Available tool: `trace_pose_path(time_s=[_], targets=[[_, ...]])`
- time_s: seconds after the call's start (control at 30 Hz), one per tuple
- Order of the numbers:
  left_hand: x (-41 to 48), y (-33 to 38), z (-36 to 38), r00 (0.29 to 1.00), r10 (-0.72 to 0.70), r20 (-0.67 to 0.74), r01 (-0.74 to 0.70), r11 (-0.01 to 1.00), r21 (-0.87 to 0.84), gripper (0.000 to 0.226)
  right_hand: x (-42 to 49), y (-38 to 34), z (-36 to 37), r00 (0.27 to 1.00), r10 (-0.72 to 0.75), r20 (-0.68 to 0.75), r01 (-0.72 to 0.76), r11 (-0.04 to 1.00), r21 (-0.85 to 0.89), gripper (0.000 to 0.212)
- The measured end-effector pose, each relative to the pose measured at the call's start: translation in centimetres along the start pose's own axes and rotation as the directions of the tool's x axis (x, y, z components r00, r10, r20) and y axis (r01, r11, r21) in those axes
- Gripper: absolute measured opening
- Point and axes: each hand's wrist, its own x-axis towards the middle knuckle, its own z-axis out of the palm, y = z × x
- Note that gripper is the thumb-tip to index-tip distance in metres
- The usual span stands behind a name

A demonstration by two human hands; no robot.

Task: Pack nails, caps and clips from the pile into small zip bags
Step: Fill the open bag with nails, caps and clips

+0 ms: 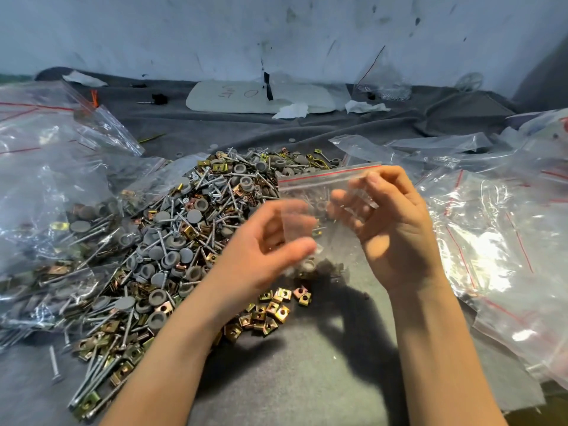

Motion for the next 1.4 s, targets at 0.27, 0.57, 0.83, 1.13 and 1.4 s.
trace_pose_path(time_s=[0.27, 0.57, 0.83, 1.13, 1.4], targets=[[-0.3, 0.1, 1.4, 0.998, -0.049, 0.043, 0.042, 0.988, 0.148, 0.04, -0.1, -0.6, 0.6, 0.996, 0.046, 0.077, -0.076, 0.884, 0.462, 0.002], [-0.2, 0.2, 1.8, 0.997, -0.059, -0.045, 0.058, 0.998, -0.017, 0.039, 0.3, -0.4, 0.5, 0.986, 0.158, -0.055, -0.117, 0.888, 0.446, 0.02], [0.2, 0.3, 0.9, 0.97, -0.193, -0.15, 0.104, 0.881, -0.462, 0.025, -0.3, 1.0, 0.5, 0.92, 0.385, 0.076, -0.337, 0.874, -0.35, 0.043], [0.4, 0.4, 0.4, 0.956, -0.267, -0.122, 0.15, 0.801, -0.58, 0.033, -0.2, 1.4, 0.8, 0.938, 0.344, -0.03, -0.335, 0.884, -0.326, 0.027], [0.3, 1.0, -0.7, 0.955, -0.267, -0.128, 0.152, 0.813, -0.562, 0.039, 0.0, 1.9, 1.5, 0.932, 0.363, 0.026, -0.331, 0.876, -0.351, 0.032]])
